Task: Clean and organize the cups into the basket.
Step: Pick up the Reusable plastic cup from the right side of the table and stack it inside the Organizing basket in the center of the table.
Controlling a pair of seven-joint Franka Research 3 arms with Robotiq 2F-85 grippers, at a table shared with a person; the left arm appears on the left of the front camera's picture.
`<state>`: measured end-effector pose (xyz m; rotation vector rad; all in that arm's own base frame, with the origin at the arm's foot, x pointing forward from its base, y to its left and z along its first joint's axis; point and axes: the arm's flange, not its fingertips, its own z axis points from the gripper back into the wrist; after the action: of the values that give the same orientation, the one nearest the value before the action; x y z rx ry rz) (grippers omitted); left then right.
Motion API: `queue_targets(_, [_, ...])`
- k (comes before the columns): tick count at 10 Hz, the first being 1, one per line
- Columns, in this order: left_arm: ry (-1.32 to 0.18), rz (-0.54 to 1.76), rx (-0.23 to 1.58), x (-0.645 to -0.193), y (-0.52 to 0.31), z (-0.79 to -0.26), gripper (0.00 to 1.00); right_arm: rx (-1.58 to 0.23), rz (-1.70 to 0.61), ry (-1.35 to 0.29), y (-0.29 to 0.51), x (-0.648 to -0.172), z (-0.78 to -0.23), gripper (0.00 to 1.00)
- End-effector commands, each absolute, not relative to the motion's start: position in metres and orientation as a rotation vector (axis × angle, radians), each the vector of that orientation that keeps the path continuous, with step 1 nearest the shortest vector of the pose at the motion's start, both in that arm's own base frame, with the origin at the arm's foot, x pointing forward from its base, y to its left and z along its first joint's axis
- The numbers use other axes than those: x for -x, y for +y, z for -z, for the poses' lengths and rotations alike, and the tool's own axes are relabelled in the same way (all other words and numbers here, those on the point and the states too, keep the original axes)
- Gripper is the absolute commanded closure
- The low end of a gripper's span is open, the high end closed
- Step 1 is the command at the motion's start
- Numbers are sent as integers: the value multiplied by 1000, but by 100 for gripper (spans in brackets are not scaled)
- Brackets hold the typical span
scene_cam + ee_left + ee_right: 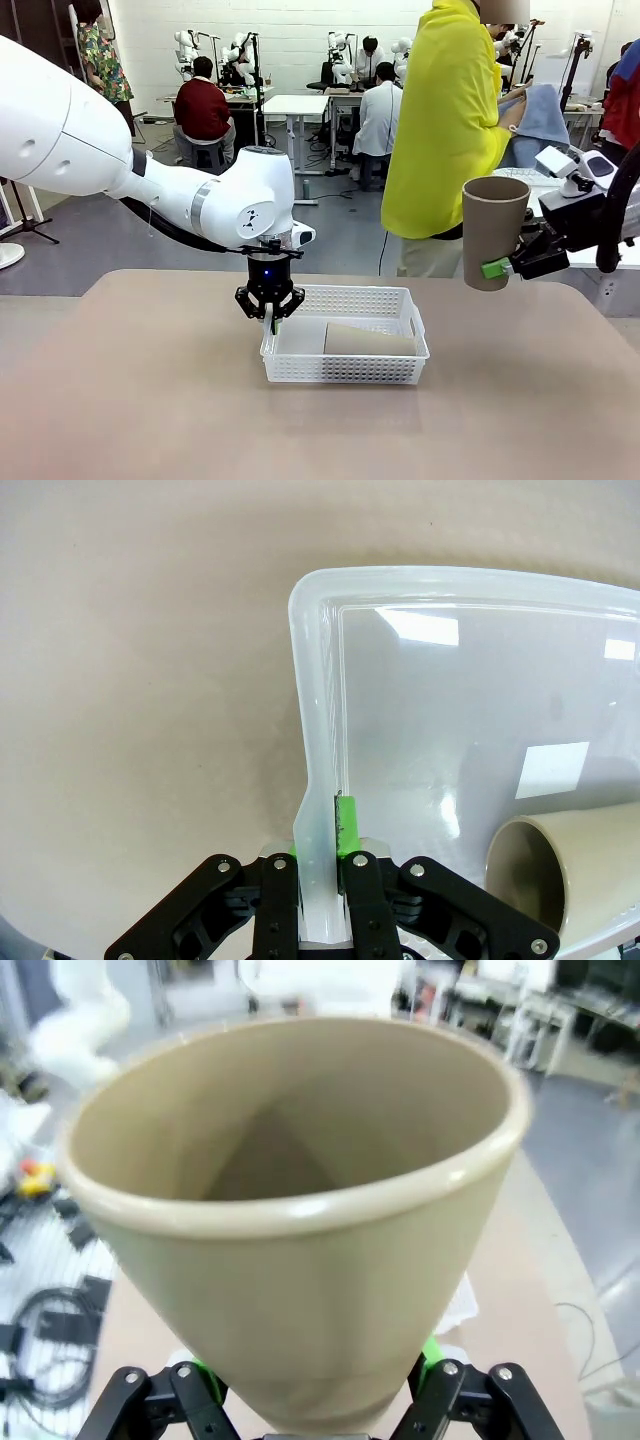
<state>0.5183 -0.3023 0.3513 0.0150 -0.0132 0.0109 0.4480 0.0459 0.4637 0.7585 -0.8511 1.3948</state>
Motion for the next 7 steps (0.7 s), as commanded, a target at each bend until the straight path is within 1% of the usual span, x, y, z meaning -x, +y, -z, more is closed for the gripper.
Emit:
queue_targets(1, [-10,-8,-20,-517,-302,-350,100,-522,-1538,-631,86,-449,-498,20])
queue_targets(2, [-10,-8,-20,-517,-302,-350,100,-508,-1559,-531,108,-457,-505,20])
queue_targets(3, [-10,-8,-20,-517,-302,-350,100,-515,-1572,-410,132,-468,-504,20])
queue_targets(4, [-10,-8,-20,-517,-302,-350,100,-496,-1582,-327,152,-477,-498,20])
queue_targets(7, [-10,-8,-20,-517,-302,-350,100,-402,-1568,-80,209,-500,-456,20])
